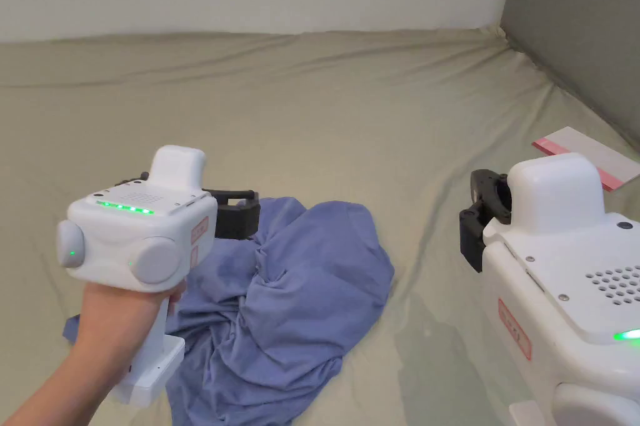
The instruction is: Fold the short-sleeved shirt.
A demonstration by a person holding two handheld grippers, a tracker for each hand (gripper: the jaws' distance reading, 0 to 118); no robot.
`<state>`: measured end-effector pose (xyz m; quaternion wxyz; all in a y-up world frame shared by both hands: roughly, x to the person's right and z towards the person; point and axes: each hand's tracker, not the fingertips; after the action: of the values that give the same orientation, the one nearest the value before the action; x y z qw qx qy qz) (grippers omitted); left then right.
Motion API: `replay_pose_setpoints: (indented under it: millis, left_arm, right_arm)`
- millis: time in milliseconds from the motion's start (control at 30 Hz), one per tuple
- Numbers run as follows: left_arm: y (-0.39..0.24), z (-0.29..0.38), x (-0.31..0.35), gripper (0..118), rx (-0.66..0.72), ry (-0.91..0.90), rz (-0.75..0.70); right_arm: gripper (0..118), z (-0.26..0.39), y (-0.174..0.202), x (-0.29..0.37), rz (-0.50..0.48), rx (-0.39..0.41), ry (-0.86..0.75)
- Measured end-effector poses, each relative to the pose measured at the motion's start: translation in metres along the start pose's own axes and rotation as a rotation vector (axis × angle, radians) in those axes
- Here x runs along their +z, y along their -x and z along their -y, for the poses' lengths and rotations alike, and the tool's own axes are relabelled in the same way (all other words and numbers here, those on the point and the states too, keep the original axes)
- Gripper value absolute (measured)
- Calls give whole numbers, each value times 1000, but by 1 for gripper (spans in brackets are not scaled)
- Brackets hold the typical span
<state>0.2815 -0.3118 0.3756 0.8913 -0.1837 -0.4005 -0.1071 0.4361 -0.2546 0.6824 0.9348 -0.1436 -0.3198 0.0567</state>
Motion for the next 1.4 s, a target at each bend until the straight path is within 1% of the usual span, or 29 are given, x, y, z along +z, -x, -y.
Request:
replay_pose_setpoints:
  millis: [100,167,233,267,300,367,400,433,467,567,767,833,900,1000,1100,1167,1233,1300,1333,1367,1400]
  left_arm:
    - [16,-18,73,116,35,-200,-95]
    - [20,-23,116,115,45,-274,-181]
    - [19,-25,149,113,56,-320,-251]
    - [17,-25,162,106,50,-340,-278]
    - [14,-24,174,84,43,-339,-316]
    - [6,-19,184,31,10,-340,-361]
    - [3,-14,189,8,8,-352,-367]
    - [-1,-8,193,2,5,-368,-380]
    - [-4,-3,194,0,1,-380,-378]
    - [-16,6,200,0,-41,-387,-397]
    - [-18,10,197,0,-47,-355,-340]
    - [-17,12,190,0,-40,-312,-319]
    - [-12,20,175,0,-18,-217,-279]
    - [-9,49,141,0,11,-8,-201]
    - [-10,93,107,0,118,199,-88]
    - [-14,128,82,0,177,359,-39]
    - [-20,162,61,0,214,470,-22]
    - [-28,189,44,0,212,562,-26]
    - [-30,199,36,13,226,596,-29]
    - [-31,206,29,43,243,632,-33]
    - [-34,213,24,93,267,658,-30]
  right_arm:
    - [2,-20,16,8,-25,29,-64]
    - [2,-30,29,14,-34,64,-112]
    - [2,-38,43,18,-50,80,-140]
    - [2,-41,50,20,-64,82,-149]
    - [2,-44,56,22,-74,76,-153]
    - [2,-47,66,26,-90,64,-172]
    - [2,-48,72,29,-94,62,-178]
    - [2,-48,77,31,-93,64,-183]
    - [2,-48,81,33,-93,69,-187]
    - [2,-44,90,39,-92,93,-202]
    - [2,-40,89,41,-93,115,-192]
    - [2,-38,86,40,-92,117,-185]
    - [2,-35,83,37,-90,117,-176]
    - [2,-28,77,31,-86,107,-154]
    - [2,-15,71,25,-77,103,-124]
    - [2,-3,65,21,-69,104,-93]
    - [2,9,59,14,-63,105,-49]
    - [2,20,52,10,-55,106,-15]
    - [2,24,49,9,-51,106,-5]
    - [2,28,44,9,-51,109,6]
    - [2,32,41,8,-46,112,16]
